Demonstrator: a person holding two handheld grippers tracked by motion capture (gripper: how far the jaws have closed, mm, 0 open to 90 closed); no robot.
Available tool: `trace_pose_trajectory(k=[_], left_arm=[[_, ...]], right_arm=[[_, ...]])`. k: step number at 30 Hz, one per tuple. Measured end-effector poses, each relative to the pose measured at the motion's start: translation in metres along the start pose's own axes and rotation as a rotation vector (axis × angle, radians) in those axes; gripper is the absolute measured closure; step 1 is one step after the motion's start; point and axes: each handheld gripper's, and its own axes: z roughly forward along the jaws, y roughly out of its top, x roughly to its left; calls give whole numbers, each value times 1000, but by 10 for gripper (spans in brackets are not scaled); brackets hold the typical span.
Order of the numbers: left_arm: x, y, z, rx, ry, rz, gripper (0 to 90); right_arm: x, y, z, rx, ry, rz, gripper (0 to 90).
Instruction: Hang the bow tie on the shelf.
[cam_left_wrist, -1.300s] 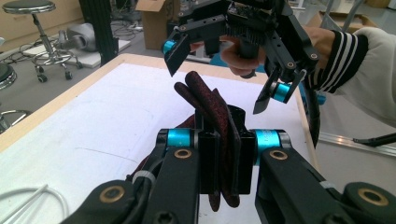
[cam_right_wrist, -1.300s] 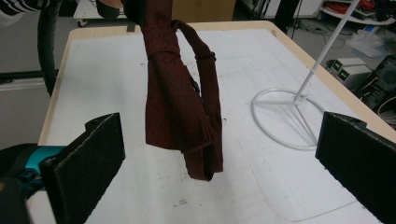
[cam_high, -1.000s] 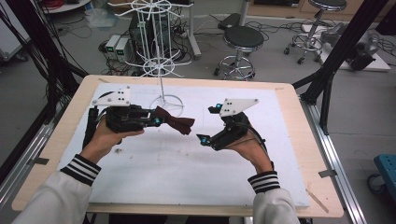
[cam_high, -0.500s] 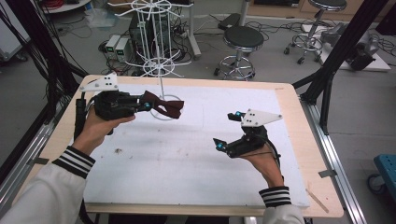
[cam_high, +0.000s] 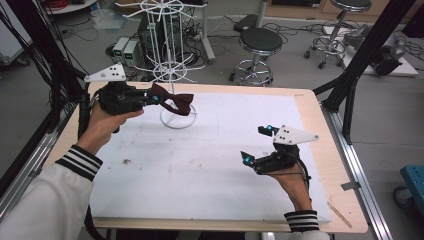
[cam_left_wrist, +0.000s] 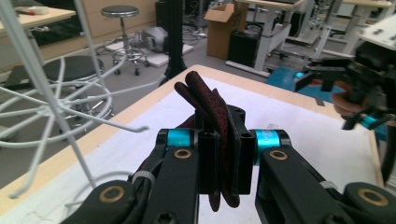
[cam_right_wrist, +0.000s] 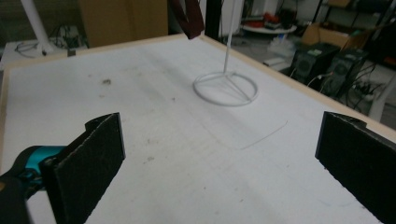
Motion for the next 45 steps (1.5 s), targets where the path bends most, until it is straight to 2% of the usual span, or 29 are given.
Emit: trace_pose_trajectory(k=[5, 12, 14, 19, 22, 37, 39, 40, 45], left_arm=[[8, 3, 3, 8, 30, -13, 841], [16, 7, 13, 37, 49, -19, 841], [20, 9, 17, 63, 63, -16, 841], [24, 17, 24, 71, 82, -13, 841], [27, 19, 27, 96, 95, -9, 841], [38, 23, 44, 151, 130, -26, 841], [39, 24, 45, 160, 134, -23, 840], [39, 25, 45, 166, 139, -25, 840], [41, 24, 47, 178, 151, -29, 840]], right_arm=[[2, -11, -9, -27, -29, 17, 6], [4, -26, -19, -47, -58, 32, 6], [5, -29, -20, -51, -62, 35, 6], [7, -36, -26, -70, -79, 43, 6], [7, -43, -29, -92, -95, 49, 6], [14, -62, -36, -168, -147, 67, 6], [13, -64, -35, -182, -157, 55, 6], [14, -66, -35, -181, -156, 71, 6], [15, -69, -31, -195, -161, 66, 6]])
